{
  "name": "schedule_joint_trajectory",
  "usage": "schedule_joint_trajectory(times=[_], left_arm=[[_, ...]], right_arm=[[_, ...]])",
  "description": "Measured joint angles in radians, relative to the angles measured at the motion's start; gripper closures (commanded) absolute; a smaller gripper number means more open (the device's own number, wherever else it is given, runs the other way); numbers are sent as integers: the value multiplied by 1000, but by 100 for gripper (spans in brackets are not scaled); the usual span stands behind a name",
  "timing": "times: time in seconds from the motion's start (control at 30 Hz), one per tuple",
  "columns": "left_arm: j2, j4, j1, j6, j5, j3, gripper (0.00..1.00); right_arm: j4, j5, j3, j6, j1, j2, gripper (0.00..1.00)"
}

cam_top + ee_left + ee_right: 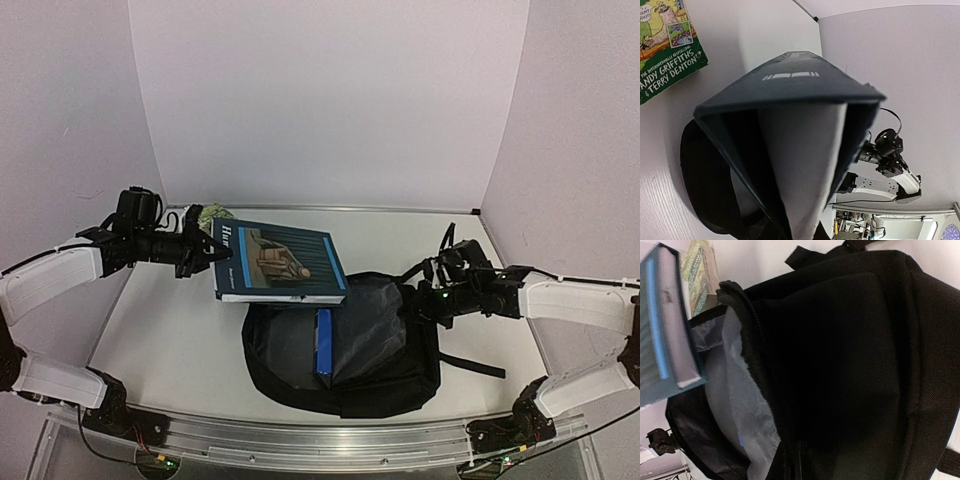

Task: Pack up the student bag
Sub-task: Place the book in the student bag.

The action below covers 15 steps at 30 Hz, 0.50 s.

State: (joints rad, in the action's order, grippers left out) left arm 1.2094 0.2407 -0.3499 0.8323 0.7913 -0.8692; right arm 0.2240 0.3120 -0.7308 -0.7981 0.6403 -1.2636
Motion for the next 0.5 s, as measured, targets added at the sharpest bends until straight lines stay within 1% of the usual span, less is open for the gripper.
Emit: schedule_joint_trajectory(times=[0.2,0.5], left_arm=[[11,52,0,-25,16,8,100],[11,69,0,-42,28,44,100]], right_arm=[[44,0,-89,-11,5,75,100],[94,-19,-165,-11,4,78,100]])
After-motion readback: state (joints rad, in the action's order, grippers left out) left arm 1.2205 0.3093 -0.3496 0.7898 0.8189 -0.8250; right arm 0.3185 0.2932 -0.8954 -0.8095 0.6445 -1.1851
